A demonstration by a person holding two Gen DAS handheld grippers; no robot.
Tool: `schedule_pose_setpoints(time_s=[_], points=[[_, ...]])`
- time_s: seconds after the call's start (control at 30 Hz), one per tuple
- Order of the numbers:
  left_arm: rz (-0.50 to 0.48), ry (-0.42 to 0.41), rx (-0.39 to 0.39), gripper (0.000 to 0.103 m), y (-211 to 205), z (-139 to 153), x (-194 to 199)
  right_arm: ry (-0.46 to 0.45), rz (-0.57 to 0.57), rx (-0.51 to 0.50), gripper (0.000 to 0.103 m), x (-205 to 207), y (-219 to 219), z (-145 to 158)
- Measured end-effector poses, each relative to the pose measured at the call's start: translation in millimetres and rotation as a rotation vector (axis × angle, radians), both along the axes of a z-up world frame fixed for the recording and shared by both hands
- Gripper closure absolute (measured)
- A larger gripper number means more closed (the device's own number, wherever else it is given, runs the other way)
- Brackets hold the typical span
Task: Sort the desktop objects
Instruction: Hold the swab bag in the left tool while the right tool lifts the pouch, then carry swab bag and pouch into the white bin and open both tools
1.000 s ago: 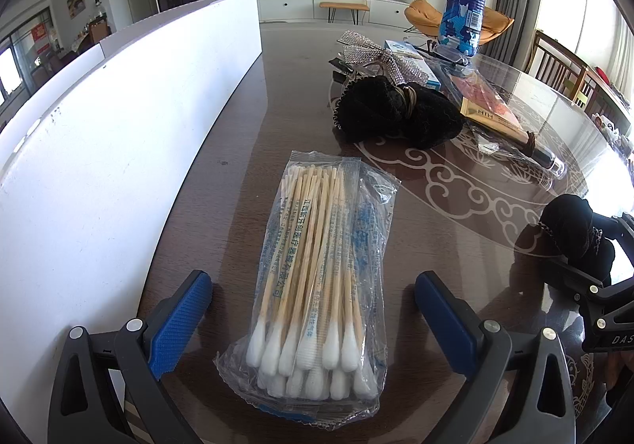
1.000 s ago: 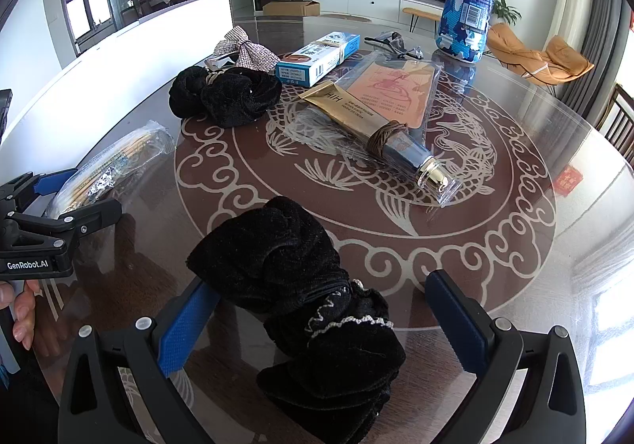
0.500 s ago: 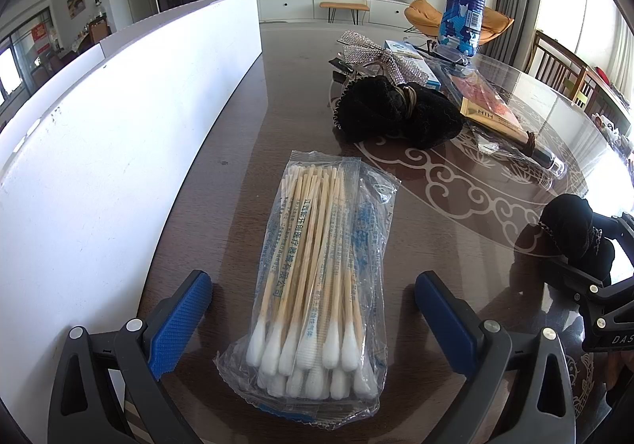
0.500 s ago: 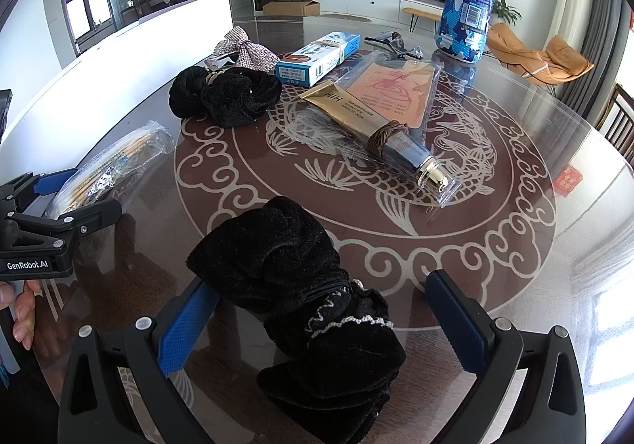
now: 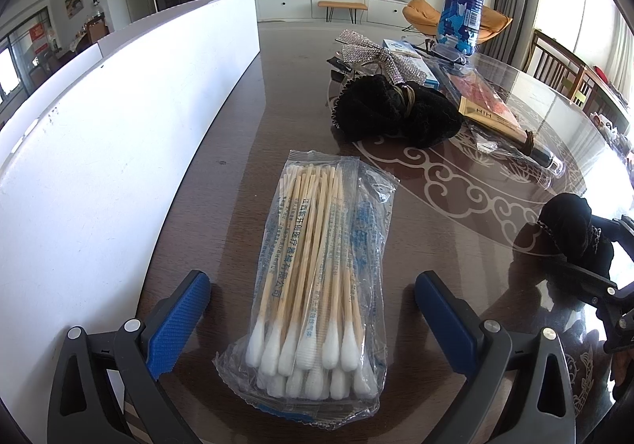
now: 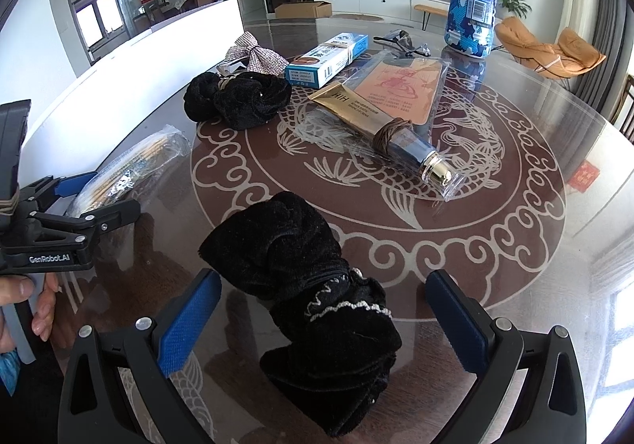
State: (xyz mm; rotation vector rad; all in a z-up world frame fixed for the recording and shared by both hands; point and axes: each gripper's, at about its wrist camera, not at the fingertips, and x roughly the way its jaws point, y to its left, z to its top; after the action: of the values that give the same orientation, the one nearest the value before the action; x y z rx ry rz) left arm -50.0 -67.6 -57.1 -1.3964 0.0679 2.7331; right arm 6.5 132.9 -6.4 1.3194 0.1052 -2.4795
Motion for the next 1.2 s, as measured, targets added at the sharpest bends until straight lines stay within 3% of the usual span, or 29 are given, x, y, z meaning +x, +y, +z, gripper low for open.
schedule_pose_setpoints(time_s=[0.37, 0.57, 0.6, 0.67, 0.7, 0.73, 0.77, 0.97, 1.2], points=[[-0.007, -0.008, -0.003, 0.000, 0.1, -0.3, 0.2, -0.099, 0.131, 0.078, 0.000, 2.5, 2.8, 8.1], [-0.091, -0.109, -0.018, 0.002, 2.9, 2.2, -10.0, -0.128, 0.195, 0.105, 0.000, -11.4, -7.9, 23.9], [-0.103, -0.106, -0.019, 0.005, 3.8, 3.5, -9.0, -0.143, 0.201, 0.115, 0.000, -14.7, -11.4, 23.8], [-0.128, -0.097, -0.019, 0.031, 6.5, 7.6, -5.6, -0.192, 0.200, 0.143, 0.012, -21.6, -16.4, 19.4], [-0.141, -0.093, -0.021, 0.040, 8.1, 10.6, -3.4, -0.232, 0.206, 0.147, 0.034, -24.7, -18.3, 15.0], [-0.150, -0.096, -0.024, 0.058, 8.9, 12.8, -1.9, -0.255, 0.208, 0.160, 0.049, -25.6, -19.9, 12.9], [-0.159, -0.103, -0.018, 0.067, 8.9, 14.4, -0.7, -0.244, 0.210, 0.177, 0.058, -24.0, -21.2, 15.4], [-0.164, -0.042, 0.048, 0.071, 2.0, 39.5, 27.3, -0.190, 0.166, 0.086, 0.061, -4.5, -10.0, 52.4], [-0.135, 0.048, 0.165, 0.072, -21.4, 91.2, 42.6, -0.168, 0.192, 0.126, 0.061, -2.0, -32.9, 74.6]])
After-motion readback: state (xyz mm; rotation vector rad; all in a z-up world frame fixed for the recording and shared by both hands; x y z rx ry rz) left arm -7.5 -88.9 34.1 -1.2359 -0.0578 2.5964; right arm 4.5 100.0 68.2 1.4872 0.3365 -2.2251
